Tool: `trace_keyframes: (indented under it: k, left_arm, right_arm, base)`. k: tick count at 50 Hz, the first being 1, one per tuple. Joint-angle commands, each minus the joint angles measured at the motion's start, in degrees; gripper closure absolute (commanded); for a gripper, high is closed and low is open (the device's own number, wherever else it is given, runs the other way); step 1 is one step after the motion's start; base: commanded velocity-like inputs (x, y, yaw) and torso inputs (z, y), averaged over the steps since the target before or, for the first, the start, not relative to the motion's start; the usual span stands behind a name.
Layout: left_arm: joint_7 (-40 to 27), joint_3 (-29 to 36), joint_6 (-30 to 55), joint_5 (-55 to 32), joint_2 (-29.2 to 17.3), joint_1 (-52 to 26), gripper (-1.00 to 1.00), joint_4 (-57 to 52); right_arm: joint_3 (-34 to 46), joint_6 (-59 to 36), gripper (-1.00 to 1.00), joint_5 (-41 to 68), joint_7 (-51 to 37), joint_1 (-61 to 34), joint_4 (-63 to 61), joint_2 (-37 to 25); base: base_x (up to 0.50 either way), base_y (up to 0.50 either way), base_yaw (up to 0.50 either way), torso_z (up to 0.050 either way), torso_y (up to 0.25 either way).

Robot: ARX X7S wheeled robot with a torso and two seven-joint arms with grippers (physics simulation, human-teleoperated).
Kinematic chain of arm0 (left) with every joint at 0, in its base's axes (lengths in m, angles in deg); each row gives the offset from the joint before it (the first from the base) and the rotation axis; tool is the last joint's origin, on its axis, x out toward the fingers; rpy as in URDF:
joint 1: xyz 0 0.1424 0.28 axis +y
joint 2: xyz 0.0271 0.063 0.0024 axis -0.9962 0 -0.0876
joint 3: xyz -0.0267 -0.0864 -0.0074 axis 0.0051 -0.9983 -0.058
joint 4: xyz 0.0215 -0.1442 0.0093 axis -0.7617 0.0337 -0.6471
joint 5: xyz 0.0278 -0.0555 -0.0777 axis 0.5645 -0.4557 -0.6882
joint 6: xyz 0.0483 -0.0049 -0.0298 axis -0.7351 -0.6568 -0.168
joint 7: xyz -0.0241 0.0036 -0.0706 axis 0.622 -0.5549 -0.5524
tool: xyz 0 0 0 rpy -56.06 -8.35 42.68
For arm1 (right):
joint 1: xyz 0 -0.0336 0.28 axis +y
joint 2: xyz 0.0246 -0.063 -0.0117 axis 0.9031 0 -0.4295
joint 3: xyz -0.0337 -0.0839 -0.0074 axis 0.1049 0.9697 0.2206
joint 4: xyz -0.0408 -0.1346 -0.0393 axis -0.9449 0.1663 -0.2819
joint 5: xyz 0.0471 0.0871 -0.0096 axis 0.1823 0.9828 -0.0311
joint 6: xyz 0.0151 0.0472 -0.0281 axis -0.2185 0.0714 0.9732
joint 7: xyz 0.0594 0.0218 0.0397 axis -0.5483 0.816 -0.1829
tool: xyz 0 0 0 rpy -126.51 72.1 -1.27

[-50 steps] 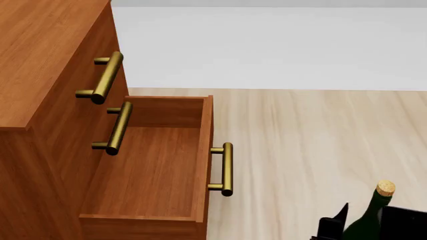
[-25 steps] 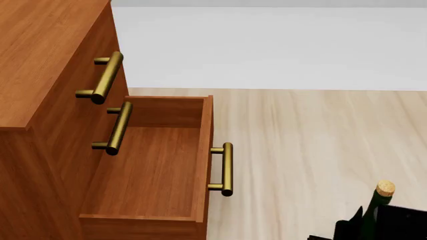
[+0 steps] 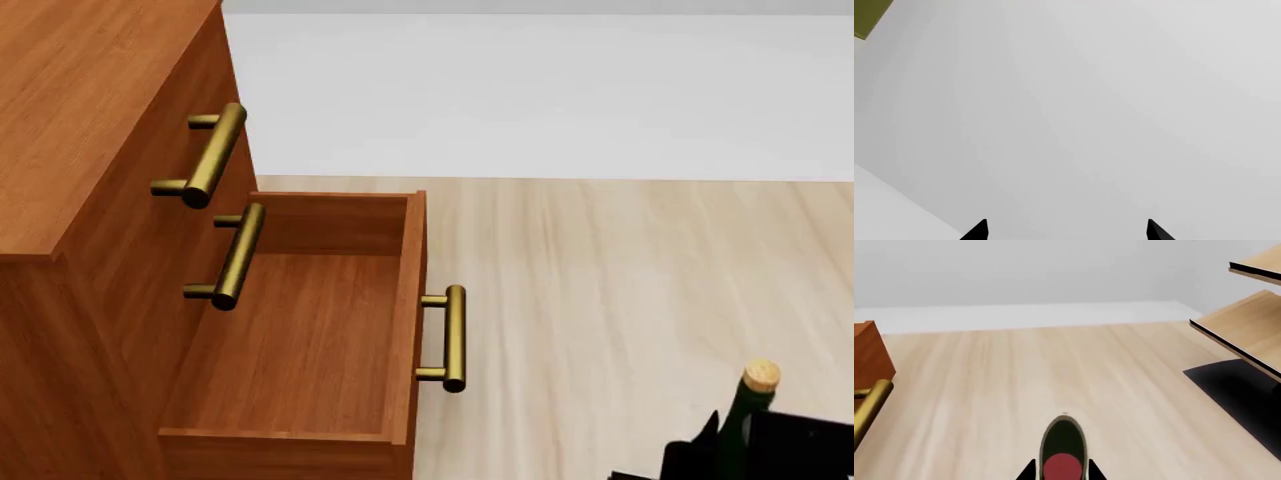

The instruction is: Put the wine bottle in the bottom drawer of the cabinet.

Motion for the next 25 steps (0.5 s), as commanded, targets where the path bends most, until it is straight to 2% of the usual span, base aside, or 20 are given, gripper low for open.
trace_keyframes:
  k: [1,12,25]
  left_arm:
    - [0.0,0.0,0.0,-0.1,-0.1,0.0,-1.00,0.0]
    - [0.1,0.1,0.1,-0.3,-0.1,0.1,-1.00,-0.2]
    - [0.0,0.1,0.1,-0.3,-0.2,0.1,-1.00,0.0]
  right_arm:
    - [0.0,-0.5,1.00,-1.0,0.1,-0.9,-2.5,-0.5]
    - [1.0,-2.8,1.00,-2.1,-1.2,-4.7,-2.3,-1.7]
    - [3.8,-3.2,1.00,-4.4,-0.5,-10.5,3.9,-2.4]
  base:
    - [0.00,0.00,0.00,0.000,0.000]
    - [0.00,0.00,0.00,0.000,0.001]
    - [0.00,0.00,0.00,0.000,0.001]
